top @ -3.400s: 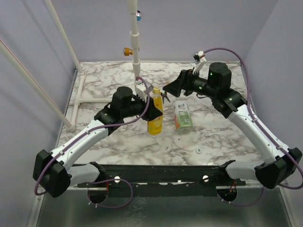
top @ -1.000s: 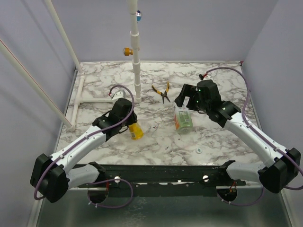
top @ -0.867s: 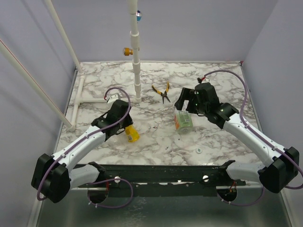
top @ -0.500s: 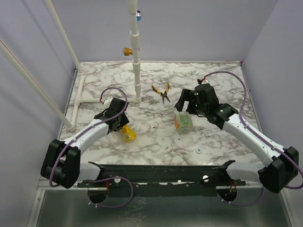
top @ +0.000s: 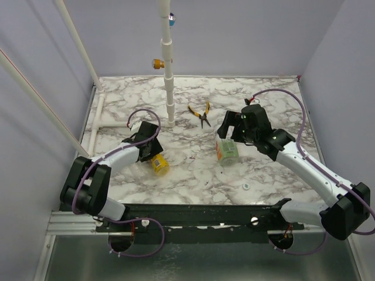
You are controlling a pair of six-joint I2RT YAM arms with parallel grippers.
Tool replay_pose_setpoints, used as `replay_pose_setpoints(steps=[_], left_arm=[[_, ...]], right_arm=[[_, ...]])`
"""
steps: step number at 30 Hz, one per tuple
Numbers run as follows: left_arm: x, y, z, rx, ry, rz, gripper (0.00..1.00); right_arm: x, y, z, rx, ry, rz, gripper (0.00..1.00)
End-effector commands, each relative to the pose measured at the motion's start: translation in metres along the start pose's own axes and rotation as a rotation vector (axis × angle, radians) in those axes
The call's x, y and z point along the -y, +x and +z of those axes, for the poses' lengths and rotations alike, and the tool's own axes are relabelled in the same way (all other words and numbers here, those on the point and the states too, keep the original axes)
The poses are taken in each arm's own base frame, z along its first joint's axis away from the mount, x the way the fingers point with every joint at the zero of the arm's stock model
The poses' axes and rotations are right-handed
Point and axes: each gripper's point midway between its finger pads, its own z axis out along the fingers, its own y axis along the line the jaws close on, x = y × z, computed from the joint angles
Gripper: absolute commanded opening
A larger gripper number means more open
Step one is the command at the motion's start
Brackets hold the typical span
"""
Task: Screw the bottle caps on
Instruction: Place the plastic bottle at the center of the board.
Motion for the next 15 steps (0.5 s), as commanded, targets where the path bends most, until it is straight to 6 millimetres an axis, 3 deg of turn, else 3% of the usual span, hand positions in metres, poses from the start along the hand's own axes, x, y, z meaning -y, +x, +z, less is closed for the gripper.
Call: replay_pose_setpoints(steps=[1, 7, 12, 15], left_arm=[[-0.006, 0.004, 0.002, -0.029, -0.017, 0.019, 0.67], [0.001, -0.007, -0.006, -0.002, 0.002, 0.027, 0.80], [0.009, -0.020, -0.020, 0.030, 0.033, 0.036, 0.99], [0.014, -0.029, -0.031, 0.054, 0.055, 0.045, 0.99]], right_arm=[[0.004, 0.001, -0.004, 0.003, 0.009, -0.007, 1.00], [0.005, -0.005, -0.008, 0.021, 0.020, -0.004, 1.00], [0.011, -0.007, -0.008, 0.031, 0.056, -0.001, 1.00], [0.015, -0.006, -0.007, 0.029, 0.083, 0.002, 1.00]])
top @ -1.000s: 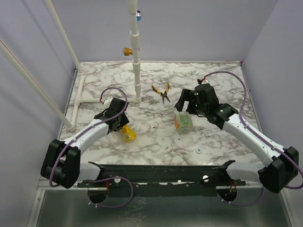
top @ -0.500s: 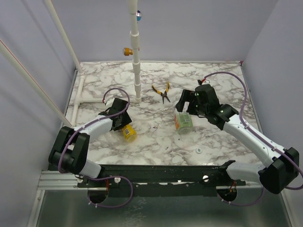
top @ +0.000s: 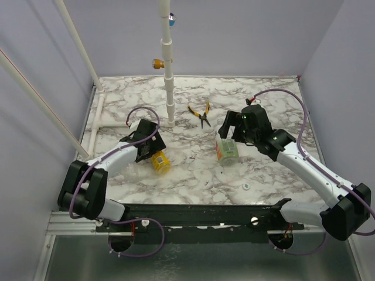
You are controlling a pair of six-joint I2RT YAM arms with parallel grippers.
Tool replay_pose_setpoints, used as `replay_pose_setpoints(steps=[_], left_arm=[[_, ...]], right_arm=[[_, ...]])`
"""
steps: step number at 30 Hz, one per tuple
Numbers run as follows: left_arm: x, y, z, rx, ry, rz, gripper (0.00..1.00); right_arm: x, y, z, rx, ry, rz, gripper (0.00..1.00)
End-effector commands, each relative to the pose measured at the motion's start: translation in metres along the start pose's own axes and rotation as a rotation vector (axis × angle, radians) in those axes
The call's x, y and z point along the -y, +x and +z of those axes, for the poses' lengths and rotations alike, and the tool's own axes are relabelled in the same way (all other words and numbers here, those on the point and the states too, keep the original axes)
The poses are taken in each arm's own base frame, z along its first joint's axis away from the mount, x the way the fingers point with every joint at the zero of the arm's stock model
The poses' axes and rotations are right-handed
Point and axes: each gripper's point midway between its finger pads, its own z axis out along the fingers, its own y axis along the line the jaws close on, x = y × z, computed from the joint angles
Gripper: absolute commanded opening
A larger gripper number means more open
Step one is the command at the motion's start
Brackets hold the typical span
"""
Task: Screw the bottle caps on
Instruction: Place the plastic bottle at the center of the board.
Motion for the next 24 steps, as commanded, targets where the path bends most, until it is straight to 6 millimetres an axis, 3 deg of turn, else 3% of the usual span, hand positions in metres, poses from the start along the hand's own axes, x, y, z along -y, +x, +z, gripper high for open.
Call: replay_pose_setpoints(steps=[1, 16, 24], left_arm=[[0.017, -0.028, -0.028, 0.064, 0.069, 0.014, 0.99], [0.032, -0.062, -0.094, 0.161, 0.184, 0.139, 0.99], [0.051, -0.049, -0.140, 0.125, 0.392, 0.193, 0.99]], right_arm=[[0.012, -0.002, -0.004, 0.009, 0.068, 0.001, 1.00], [0.024, 0.019, 0.018, -0.073, 0.121, -0.068, 1.00], [0.022, 0.036, 0.036, -0.160, 0.107, -0.124, 1.00]])
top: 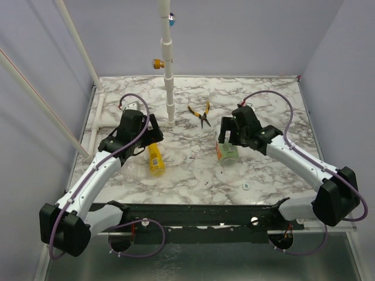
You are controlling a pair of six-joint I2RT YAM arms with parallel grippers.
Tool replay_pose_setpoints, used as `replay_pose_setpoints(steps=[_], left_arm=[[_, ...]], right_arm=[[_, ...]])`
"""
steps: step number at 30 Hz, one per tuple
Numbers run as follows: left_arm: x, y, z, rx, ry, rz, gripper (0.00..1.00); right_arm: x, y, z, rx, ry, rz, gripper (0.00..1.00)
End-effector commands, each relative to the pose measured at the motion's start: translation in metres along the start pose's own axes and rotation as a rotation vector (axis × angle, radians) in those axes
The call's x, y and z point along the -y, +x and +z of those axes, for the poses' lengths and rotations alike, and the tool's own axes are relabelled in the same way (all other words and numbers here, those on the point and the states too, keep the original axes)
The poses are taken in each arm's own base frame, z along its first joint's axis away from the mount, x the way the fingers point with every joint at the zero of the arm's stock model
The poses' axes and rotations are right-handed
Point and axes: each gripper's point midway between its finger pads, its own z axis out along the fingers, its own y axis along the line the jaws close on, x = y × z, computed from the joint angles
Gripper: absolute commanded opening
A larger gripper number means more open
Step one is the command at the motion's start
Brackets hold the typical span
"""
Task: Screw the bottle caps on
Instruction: Place the plastic bottle at the center of the board, then pick up the plastic bottle at the center of the board.
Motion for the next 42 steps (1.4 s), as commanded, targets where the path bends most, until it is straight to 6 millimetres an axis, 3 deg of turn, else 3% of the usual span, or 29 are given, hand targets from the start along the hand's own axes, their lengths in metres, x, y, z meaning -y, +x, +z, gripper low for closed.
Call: replay_pose_setpoints(steps=[1, 10, 16, 20, 27, 31, 34, 39, 42], left_arm=[[0.026, 0.005, -0.032, -0.048, 0.180, 0.034, 0.99], [0.055, 0.019, -0.053, -0.118, 0.367, 0.031, 0.99], [0.069, 0.024, -0.050, -0.152, 0.433, 0.020, 0.99], [0.077, 0.027, -0.043, -0.179, 0.463, -0.004, 0.99], [0.088, 0.035, -0.028, -0.207, 0.505, -0.068, 0.99], [0.096, 0.037, -0.024, -0.223, 0.547, -0.098, 0.99], [0.104, 0.035, -0.023, -0.220, 0.593, -0.116, 0.99], [0.120, 0.029, -0.029, -0.200, 0.700, -0.135, 0.99], [0.137, 0.019, -0.043, -0.163, 0.823, -0.127, 0.99]], right_arm=[[-0.004, 0.005, 0.011, -0.049, -0.006, -0.049, 1.00], [0.013, 0.020, 0.050, -0.127, 0.130, -0.124, 1.00], [0.027, 0.027, 0.069, -0.157, 0.215, -0.187, 1.00], [0.021, 0.036, 0.079, -0.181, 0.178, -0.187, 1.00], [0.009, 0.052, 0.085, -0.206, 0.088, -0.156, 0.81], [-0.011, 0.039, 0.071, -0.163, -0.027, -0.131, 0.64], [-0.037, 0.021, 0.048, -0.111, -0.175, -0.113, 0.52], [-0.084, 0.000, -0.008, -0.035, -0.497, -0.103, 0.50], [-0.111, -0.005, -0.048, -0.013, -0.711, -0.105, 0.50]])
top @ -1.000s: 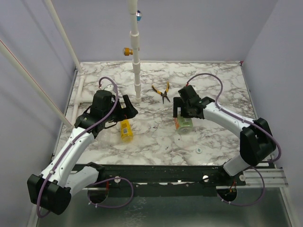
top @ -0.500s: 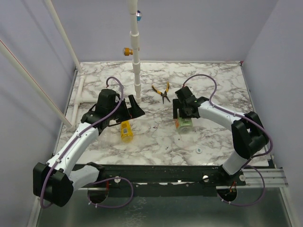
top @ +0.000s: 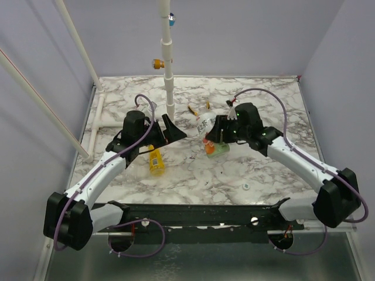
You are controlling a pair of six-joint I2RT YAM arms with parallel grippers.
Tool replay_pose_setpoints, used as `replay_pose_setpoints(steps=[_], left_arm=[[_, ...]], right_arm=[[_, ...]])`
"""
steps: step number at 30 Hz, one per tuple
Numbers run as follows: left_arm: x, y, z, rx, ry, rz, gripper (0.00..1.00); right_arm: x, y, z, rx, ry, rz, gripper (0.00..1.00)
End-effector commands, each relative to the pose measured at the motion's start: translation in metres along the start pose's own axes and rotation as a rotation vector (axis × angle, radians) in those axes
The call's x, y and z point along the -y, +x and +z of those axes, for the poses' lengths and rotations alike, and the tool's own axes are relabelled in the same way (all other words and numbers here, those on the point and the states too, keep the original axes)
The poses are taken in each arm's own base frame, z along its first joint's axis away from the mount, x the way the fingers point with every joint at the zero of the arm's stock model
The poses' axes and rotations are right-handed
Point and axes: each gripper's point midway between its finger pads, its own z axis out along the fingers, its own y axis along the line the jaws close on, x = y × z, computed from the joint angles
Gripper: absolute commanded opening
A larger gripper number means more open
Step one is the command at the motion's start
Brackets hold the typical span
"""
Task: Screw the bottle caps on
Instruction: Pick up the plastic bottle at the center of the board.
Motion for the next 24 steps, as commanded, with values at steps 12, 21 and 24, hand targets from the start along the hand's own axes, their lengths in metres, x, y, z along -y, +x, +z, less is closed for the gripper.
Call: replay_pose_setpoints(steps=[12, 21, 24], left_arm=[[0.129, 0.003, -0.041, 0.093, 0.629, 0.249, 0.99], [0.149, 0.002, -0.046, 0.210, 0.707, 0.225, 0.95], [0.155, -0.005, -0.052, 0.262, 0.727, 0.214, 0.87]], right_arm=[[-0.149, -0.024, -0.113, 0.125, -0.930, -0.021, 0.49], [-0.159, -0.031, -0.124, 0.198, -1.021, 0.005, 0.48], [-0.158, -0.024, -0.119, 0.186, -1.011, 0.008, 0.48]])
